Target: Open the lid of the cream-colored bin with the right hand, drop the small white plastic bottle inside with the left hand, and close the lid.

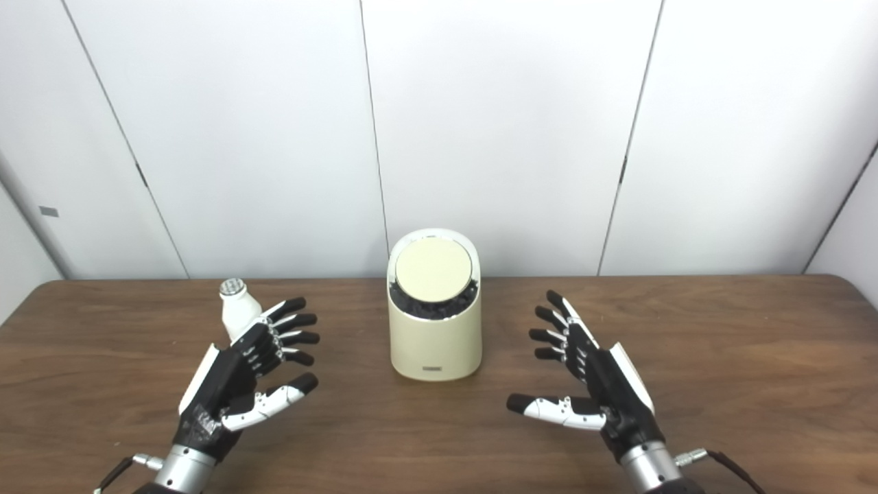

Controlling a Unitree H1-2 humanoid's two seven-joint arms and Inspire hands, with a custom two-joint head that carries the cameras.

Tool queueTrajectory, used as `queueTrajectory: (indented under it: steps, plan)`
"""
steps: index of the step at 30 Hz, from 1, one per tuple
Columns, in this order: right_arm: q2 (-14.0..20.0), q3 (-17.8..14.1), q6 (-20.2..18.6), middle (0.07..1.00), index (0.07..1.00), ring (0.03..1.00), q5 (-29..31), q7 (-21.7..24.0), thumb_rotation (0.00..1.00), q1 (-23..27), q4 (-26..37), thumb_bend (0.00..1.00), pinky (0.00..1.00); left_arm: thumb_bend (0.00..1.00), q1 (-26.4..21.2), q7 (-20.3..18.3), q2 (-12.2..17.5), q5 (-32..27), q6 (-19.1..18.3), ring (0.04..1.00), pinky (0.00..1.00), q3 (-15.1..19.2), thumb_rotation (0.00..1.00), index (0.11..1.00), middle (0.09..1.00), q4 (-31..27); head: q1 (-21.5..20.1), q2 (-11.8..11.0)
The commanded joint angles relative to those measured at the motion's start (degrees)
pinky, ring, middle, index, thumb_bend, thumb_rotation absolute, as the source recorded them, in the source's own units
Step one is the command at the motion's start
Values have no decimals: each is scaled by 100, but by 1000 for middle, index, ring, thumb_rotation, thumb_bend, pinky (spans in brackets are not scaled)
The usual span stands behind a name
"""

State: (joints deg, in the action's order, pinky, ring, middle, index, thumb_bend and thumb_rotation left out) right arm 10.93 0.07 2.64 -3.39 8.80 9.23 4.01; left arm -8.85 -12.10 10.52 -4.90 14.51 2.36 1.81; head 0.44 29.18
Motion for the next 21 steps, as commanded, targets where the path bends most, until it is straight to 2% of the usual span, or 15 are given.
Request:
queueTrajectory:
  steps: [1,7,13,18,21]
  plan:
    - [8,-12,243,911,961,833,25,-59,272,136,130,796,760,712,-151,33,49,-25,187,736,621,15,215,881,811,-133,1,3]
    - [10,-21,183,920,965,838,68,-36,265,129,160,790,764,712,-150,12,58,-50,223,742,625,15,212,883,816,-104,1,3]
    - [-25,-18,295,911,960,832,-24,-117,279,163,98,793,759,713,-163,25,36,-29,205,739,621,2,220,883,814,-106,74,-24]
    - [-236,-35,138,916,958,850,-330,-456,363,325,148,776,770,705,-195,47,15,32,211,737,617,-22,212,880,813,-66,-32,-55]
    - [-264,25,-39,945,969,905,-766,-623,409,612,160,780,798,704,-218,49,-7,68,274,737,619,-53,216,887,819,-13,-50,-96]
